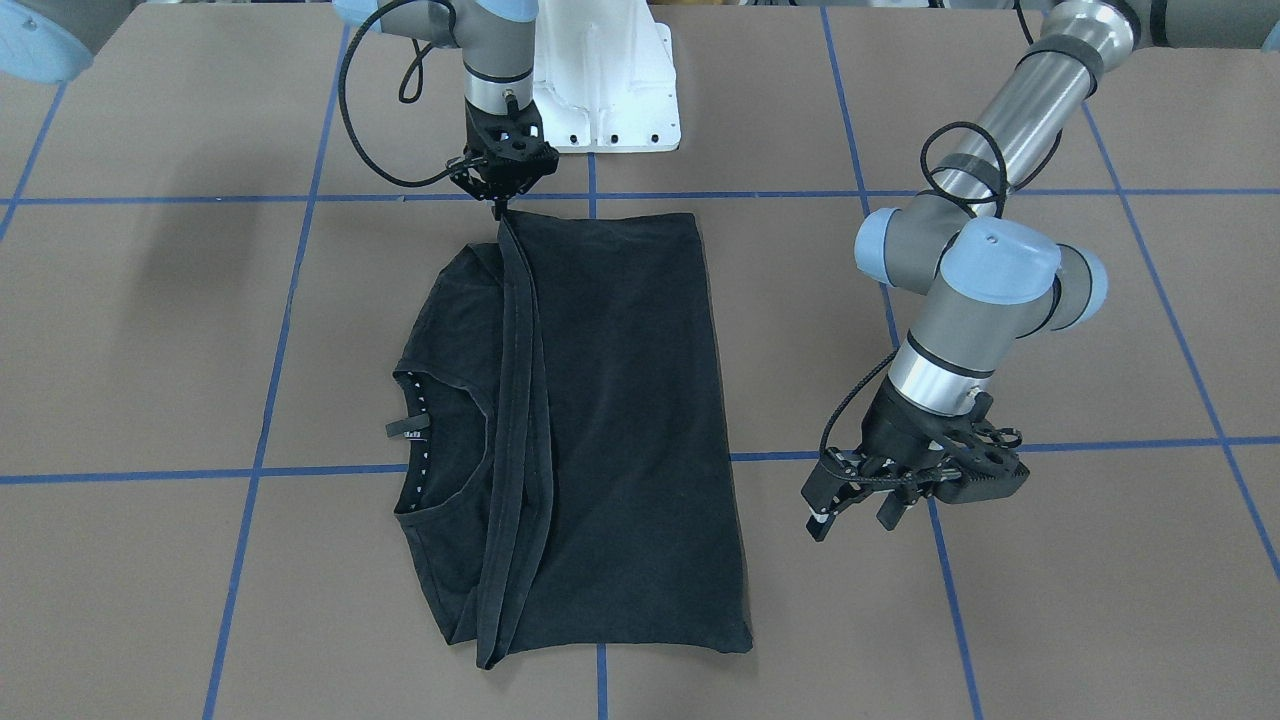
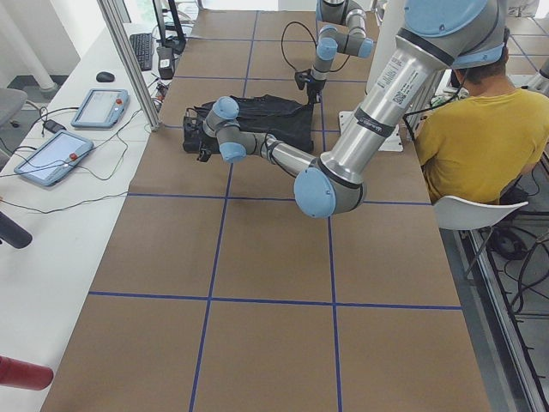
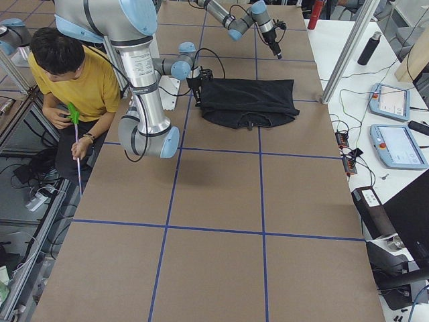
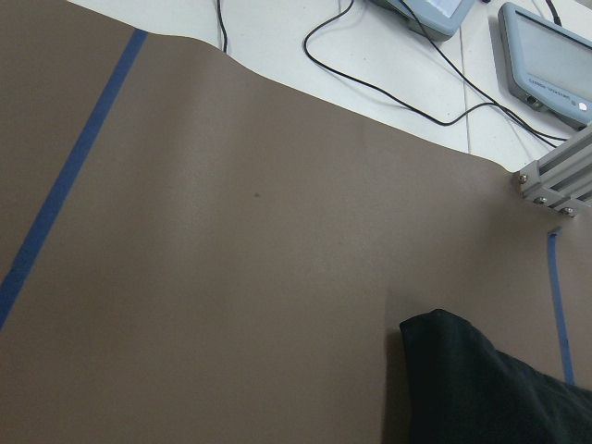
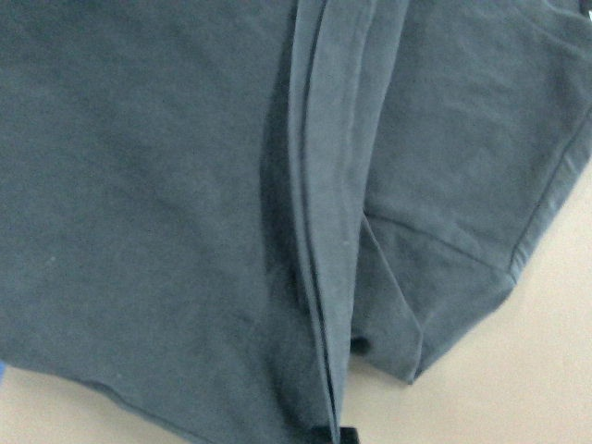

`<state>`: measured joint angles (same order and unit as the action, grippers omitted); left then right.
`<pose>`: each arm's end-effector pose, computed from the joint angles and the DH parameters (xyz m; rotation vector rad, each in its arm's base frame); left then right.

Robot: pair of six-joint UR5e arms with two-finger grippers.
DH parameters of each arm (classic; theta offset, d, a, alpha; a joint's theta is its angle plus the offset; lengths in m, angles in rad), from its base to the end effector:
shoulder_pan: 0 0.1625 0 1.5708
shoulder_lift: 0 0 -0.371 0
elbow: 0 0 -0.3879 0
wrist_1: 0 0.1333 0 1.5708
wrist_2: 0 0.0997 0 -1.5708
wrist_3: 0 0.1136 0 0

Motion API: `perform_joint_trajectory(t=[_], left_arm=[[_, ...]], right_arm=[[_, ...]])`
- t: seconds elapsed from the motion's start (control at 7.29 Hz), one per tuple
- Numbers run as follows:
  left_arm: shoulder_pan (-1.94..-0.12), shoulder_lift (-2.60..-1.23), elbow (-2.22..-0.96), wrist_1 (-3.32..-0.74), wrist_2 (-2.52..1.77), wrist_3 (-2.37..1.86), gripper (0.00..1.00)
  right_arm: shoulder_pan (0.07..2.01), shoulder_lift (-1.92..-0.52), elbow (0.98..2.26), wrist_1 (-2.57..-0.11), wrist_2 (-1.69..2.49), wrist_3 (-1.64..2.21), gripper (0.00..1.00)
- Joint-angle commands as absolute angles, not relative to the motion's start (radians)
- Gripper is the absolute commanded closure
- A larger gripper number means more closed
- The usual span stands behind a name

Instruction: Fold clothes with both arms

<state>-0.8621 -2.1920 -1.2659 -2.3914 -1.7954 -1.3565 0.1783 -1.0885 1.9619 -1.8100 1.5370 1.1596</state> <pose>0.3912 -0.6222 0.2996 0.4123 1.0839 -0.4469 -0.5354 -0.2358 0.2262 0.2159 -0.5985 -0.2143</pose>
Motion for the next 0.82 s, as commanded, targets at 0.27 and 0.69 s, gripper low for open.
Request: perform_joint_trajectory(t=[0.27,0.69], left_arm=[[-0.862,-2.192,-1.267,-2.391,-1.795,-1.388,0.00],[-0.862,-2.194,-1.266,-2.390,-1.795,-1.388,0.00]], right_arm=[[0.089,-1.140,1.982,-1.816,1.511,1.416,0.96],[0.141,-1.141,1.996,-1.816,1.523,1.396,0.00]])
